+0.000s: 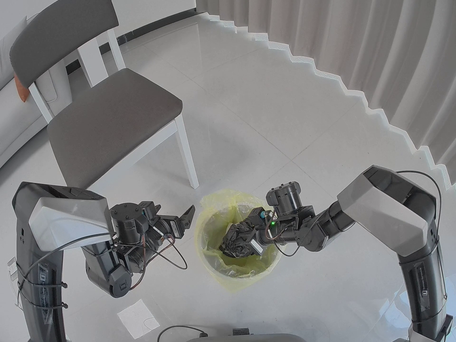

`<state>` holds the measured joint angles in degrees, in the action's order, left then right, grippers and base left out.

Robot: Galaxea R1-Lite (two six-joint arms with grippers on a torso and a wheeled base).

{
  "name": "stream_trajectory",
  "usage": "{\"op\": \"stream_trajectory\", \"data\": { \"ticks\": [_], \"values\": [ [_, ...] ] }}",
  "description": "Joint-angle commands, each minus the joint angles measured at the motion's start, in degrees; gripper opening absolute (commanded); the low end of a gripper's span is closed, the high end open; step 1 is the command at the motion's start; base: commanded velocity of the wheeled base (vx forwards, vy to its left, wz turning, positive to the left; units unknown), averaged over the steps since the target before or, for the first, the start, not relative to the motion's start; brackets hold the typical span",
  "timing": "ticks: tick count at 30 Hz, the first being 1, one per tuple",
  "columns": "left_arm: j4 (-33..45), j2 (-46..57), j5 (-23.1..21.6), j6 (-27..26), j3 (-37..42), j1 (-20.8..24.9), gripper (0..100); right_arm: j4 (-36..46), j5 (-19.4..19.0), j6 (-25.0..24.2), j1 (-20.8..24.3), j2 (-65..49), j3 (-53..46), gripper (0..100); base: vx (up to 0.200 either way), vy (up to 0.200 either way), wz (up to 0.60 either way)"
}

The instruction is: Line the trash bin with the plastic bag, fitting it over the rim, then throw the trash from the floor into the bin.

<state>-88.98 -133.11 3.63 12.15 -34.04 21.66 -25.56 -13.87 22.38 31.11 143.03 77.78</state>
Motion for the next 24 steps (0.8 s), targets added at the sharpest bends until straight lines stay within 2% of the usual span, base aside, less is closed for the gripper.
{"op": "stream_trajectory", "data": {
  "ticks": [1, 4, 12, 16, 24],
  "values": [
    [-1.0, -0.7, 0.2, 0.1, 0.1, 0.1, 100, 0.5, 0.0, 0.6, 0.2, 5.0, 4.6, 0, 0.0, 0.0, 0.0],
    [-1.0, -1.2, 0.7, 0.1, 0.0, 0.1, 100, 0.3, 0.0, 0.9, 1.5, 4.4, 3.2, 0, 0.0, 0.0, 0.0],
    [-1.0, -1.0, 0.8, 0.2, 0.3, 0.1, 100, 0.3, 0.0, 2.1, 1.4, -0.8, -1.7, 0, 0.0, 0.0, 0.0],
    [-1.0, -0.8, 0.8, 0.2, 0.3, 0.6, 100, 0.8, 0.0, 2.5, 1.7, -7.2, -5.8, 0, 0.0, 0.0, 0.0],
    [-1.0, -0.2, 1.6, 0.2, 0.9, 0.7, 100, 1.5, 0.2, 4.2, -0.8, -8.5, -9.5, 0, 0.0, 0.0, 0.0]
  ]
}}
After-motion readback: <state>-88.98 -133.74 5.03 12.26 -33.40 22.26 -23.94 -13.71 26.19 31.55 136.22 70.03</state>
